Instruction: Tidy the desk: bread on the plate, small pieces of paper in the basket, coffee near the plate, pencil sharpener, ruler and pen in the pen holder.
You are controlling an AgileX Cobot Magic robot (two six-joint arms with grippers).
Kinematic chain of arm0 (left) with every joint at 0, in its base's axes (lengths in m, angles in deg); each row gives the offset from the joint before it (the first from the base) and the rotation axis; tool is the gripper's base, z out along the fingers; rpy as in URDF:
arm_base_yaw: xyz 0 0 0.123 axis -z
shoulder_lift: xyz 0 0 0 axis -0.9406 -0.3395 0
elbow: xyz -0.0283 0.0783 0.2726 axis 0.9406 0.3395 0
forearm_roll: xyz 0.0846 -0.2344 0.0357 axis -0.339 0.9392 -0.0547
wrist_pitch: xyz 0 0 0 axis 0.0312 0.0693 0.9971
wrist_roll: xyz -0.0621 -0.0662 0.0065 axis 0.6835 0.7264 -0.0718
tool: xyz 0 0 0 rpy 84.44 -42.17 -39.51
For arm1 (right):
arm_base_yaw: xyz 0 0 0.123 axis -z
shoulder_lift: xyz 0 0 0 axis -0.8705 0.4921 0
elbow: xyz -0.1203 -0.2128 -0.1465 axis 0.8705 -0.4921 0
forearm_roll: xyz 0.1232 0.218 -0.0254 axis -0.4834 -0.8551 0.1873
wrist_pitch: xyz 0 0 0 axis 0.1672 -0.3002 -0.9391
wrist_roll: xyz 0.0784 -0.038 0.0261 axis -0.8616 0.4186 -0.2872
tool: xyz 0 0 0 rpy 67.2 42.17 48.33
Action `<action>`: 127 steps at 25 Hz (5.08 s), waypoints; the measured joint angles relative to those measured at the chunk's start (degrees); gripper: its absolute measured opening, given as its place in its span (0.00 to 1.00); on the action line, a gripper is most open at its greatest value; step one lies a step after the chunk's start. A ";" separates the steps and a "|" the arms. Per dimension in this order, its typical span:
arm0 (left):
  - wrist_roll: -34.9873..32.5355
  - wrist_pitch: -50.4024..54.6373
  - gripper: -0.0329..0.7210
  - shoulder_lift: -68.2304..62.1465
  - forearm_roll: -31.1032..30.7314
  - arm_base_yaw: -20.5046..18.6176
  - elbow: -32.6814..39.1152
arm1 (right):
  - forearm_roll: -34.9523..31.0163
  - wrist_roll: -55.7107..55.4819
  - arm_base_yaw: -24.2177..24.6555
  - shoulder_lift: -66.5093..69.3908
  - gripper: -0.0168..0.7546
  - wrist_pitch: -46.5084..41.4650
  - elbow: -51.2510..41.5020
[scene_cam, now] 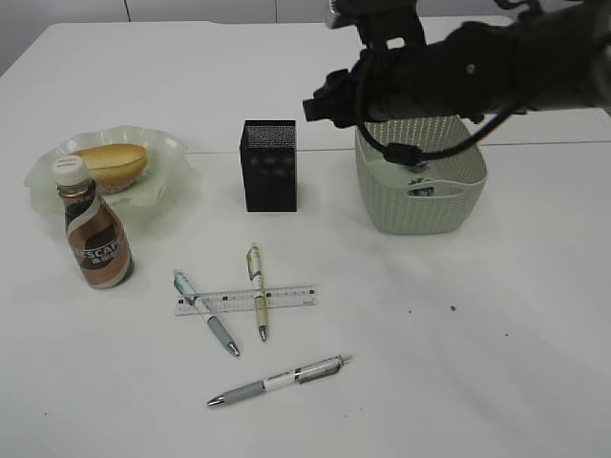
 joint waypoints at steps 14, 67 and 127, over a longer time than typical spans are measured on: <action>0.00 0.00 0.54 -0.69 -3.99 0.00 0.00 | -5.50 -0.21 -1.78 18.78 0.40 -3.44 23.61; 0.00 0.00 0.54 -1.82 -5.22 0.00 0.00 | -9.40 -0.42 -2.58 27.00 0.40 -3.65 31.83; 0.09 0.00 0.53 -1.82 -5.33 0.00 0.00 | -7.59 0.42 -2.57 8.30 0.55 -56.33 32.92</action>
